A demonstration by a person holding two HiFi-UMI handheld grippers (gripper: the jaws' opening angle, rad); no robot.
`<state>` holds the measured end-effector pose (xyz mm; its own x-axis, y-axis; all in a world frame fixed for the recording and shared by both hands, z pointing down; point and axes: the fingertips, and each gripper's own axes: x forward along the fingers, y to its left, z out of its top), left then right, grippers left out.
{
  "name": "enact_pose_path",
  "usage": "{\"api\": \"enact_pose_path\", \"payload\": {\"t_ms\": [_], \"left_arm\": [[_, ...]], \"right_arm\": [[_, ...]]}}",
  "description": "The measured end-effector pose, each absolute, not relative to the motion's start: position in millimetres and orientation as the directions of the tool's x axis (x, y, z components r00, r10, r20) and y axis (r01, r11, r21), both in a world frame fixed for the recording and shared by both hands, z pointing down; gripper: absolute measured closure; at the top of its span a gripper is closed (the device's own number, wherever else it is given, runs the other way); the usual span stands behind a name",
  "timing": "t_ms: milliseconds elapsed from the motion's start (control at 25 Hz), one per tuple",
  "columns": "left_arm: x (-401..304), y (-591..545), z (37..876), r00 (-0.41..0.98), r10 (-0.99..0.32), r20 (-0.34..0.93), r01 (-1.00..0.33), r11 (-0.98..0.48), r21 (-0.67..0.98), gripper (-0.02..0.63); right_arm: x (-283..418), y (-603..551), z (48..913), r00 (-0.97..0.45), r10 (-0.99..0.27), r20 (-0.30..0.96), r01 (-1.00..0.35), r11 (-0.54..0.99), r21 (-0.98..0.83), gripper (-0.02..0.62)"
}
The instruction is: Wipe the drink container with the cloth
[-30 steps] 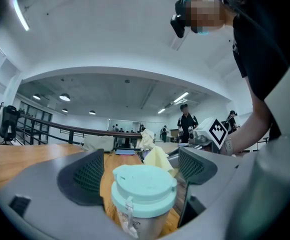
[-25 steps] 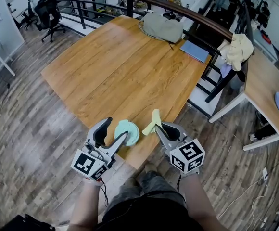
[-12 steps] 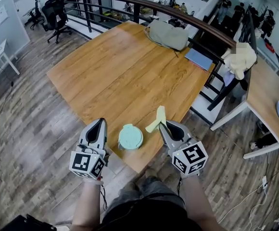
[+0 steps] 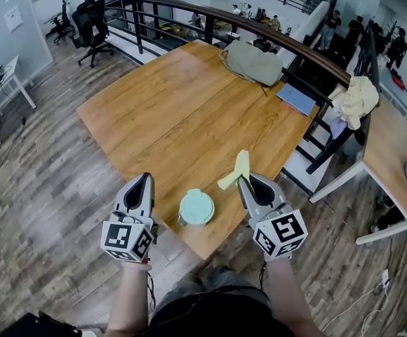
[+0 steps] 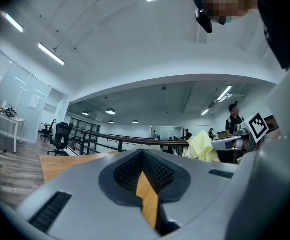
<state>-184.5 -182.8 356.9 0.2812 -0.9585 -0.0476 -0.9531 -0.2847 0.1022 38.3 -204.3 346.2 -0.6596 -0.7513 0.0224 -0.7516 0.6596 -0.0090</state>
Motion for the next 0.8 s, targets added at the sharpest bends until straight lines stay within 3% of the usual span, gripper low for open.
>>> {"api": "enact_pose_path", "payload": {"t_ms": [800], "left_arm": [[-180,-175,339,0.308,-0.949,-0.073,-0.941,-0.315,0.123,0.609]], "right_arm": [[35,-199,336,-0.657,-0.754,0.012,-0.754,0.657,-0.008,0.554]]}}
